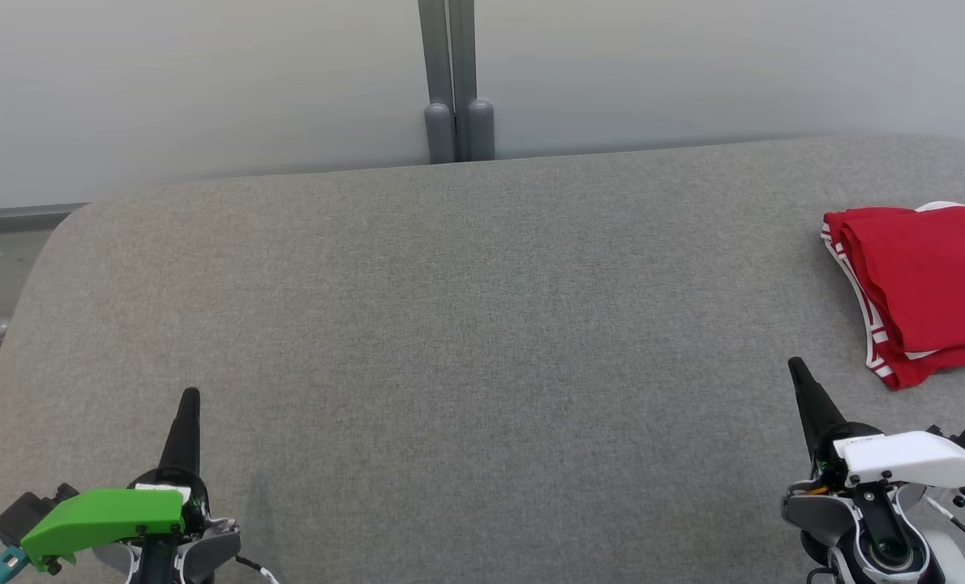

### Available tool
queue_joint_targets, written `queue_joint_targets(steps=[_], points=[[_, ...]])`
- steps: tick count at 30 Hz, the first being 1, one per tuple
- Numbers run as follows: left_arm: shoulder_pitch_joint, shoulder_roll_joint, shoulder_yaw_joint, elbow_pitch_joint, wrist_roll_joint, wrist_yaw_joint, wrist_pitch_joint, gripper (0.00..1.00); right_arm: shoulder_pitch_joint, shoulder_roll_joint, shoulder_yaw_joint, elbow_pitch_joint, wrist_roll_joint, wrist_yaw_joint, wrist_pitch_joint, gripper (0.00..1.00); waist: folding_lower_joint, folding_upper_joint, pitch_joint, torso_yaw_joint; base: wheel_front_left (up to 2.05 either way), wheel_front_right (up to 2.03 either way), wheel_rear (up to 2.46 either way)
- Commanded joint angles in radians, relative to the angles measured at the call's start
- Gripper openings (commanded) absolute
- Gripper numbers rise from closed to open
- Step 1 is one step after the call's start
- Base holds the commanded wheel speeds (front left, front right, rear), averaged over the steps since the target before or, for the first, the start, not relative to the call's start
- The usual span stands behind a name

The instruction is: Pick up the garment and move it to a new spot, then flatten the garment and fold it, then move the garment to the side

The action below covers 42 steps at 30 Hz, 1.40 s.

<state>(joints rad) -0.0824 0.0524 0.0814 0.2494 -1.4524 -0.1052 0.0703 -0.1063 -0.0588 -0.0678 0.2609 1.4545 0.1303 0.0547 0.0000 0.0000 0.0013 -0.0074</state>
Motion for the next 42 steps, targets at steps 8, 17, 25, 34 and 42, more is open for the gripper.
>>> queue_joint_targets(steps=[8,17,25,34,42], points=[[-0.025,0.0,0.017,-0.006,-0.069,-0.014,0.019,0.0,-0.003,-0.003,-0.016,-0.013,0.069,0.001,0.024,0.0,0.0,0.0,0.001,0.003,0.0,0.0,0.0],[-0.031,-0.001,0.03,-0.006,-0.128,-0.023,0.035,0.0,-0.001,-0.002,-0.029,-0.018,0.133,0.001,0.042,0.0,0.0,0.0,0.001,0.005,0.0,0.0,0.0],[-0.032,-0.002,0.036,-0.005,-0.161,-0.03,0.048,0.0,-0.001,-0.001,-0.037,-0.02,0.17,0.001,0.054,0.0,0.0,0.0,0.002,0.007,0.0,0.0,0.0],[-0.032,-0.002,0.036,-0.005,-0.161,-0.03,0.047,0.0,-0.001,0.0,-0.039,-0.02,0.168,0.001,0.055,0.0,0.0,0.0,0.002,0.007,0.0,0.0,0.0],[-0.032,-0.002,0.036,-0.005,-0.16,-0.03,0.047,0.0,-0.001,0.001,-0.04,-0.02,0.166,0.001,0.056,0.0,0.0,0.0,0.002,0.007,0.0,0.0,0.0]])
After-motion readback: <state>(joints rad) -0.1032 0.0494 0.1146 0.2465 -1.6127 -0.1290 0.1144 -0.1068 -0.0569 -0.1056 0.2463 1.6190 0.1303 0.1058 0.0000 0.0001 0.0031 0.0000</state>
